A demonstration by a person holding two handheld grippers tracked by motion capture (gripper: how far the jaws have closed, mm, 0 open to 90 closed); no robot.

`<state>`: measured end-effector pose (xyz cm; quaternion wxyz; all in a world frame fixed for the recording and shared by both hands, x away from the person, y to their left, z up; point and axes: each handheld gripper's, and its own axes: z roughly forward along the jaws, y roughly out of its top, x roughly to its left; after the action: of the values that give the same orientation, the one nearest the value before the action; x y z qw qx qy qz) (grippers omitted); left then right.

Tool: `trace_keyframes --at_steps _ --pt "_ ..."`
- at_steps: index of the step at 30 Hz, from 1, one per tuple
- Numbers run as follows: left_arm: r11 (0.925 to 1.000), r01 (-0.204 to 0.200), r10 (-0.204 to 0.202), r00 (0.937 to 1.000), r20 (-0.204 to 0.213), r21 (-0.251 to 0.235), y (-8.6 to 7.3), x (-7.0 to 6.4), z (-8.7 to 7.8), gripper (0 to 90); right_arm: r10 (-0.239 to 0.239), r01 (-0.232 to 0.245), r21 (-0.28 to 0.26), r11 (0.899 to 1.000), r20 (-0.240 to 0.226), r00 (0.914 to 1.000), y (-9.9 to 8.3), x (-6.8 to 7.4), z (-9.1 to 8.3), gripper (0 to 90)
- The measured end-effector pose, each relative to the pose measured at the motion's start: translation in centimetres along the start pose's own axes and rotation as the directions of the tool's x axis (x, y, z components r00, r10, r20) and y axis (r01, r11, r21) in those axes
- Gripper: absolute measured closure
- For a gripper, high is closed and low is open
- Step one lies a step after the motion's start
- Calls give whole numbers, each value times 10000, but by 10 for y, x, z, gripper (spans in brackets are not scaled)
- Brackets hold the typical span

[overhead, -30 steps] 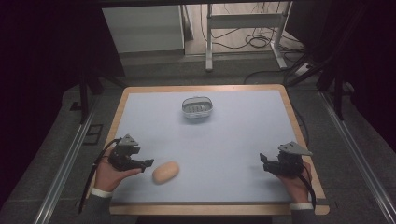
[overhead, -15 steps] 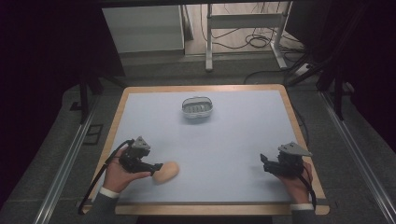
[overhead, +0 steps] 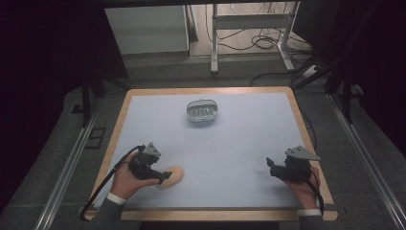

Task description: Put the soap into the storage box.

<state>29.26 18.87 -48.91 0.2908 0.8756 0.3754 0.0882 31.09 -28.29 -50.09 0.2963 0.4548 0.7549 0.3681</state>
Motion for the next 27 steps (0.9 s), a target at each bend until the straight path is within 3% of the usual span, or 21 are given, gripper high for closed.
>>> trace_keyframes --at_steps 27 --pt "9901 -569 519 9978 421 1282 -1 -14 33 214 -56 55 184 9998 61 10000 -3 1 4 133"
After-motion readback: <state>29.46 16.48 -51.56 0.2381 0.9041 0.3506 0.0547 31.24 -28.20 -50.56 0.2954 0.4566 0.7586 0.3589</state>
